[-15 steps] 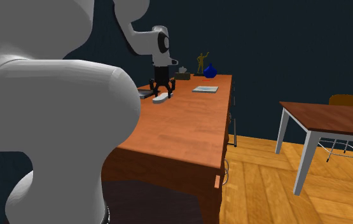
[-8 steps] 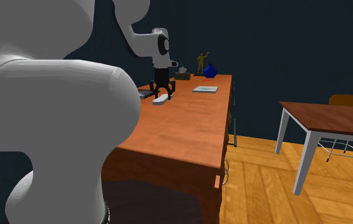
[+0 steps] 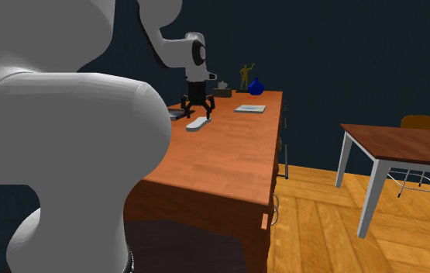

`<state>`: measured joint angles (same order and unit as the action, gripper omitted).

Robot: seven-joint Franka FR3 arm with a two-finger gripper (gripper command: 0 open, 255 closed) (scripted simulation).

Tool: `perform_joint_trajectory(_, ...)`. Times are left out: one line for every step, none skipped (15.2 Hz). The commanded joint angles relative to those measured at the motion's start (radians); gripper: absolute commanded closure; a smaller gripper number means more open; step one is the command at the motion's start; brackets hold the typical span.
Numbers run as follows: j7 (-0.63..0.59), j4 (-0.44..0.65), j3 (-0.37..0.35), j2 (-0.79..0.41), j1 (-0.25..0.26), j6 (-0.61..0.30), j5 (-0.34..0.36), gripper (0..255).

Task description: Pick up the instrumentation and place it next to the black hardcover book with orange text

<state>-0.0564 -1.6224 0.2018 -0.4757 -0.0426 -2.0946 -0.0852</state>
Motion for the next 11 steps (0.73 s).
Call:
perform_joint_trajectory(-0.002,0.019,0.003,0.023,0.001,0.042,0.005,0)
perform_joint_trajectory(-0.004,0.036,0.004,0.034,0.002,0.07,0.008,0)
perform_joint_trajectory(-0.005,0.051,0.005,0.043,0.003,0.093,0.01,0)
perform_joint_trajectory(-0.005,0.051,0.005,0.043,0.003,0.093,0.01,0)
perform_joint_trajectory(-0.005,0.051,0.005,0.043,0.003,0.093,0.01,0)
perform_joint_trajectory(-0.005,0.051,0.005,0.043,0.003,0.093,0.01,0)
perform_joint_trajectory(-0.005,0.051,0.005,0.043,0.003,0.093,0.01,0)
perform_joint_trajectory(-0.005,0.051,0.005,0.043,0.003,0.093,0.01,0)
perform_joint_trajectory(-0.005,0.051,0.005,0.043,0.003,0.093,0.01,0)
perform_joint_trajectory(-0.005,0.051,0.005,0.043,0.003,0.093,0.01,0)
perform_joint_trajectory(-0.005,0.051,0.005,0.043,0.003,0.093,0.01,0)
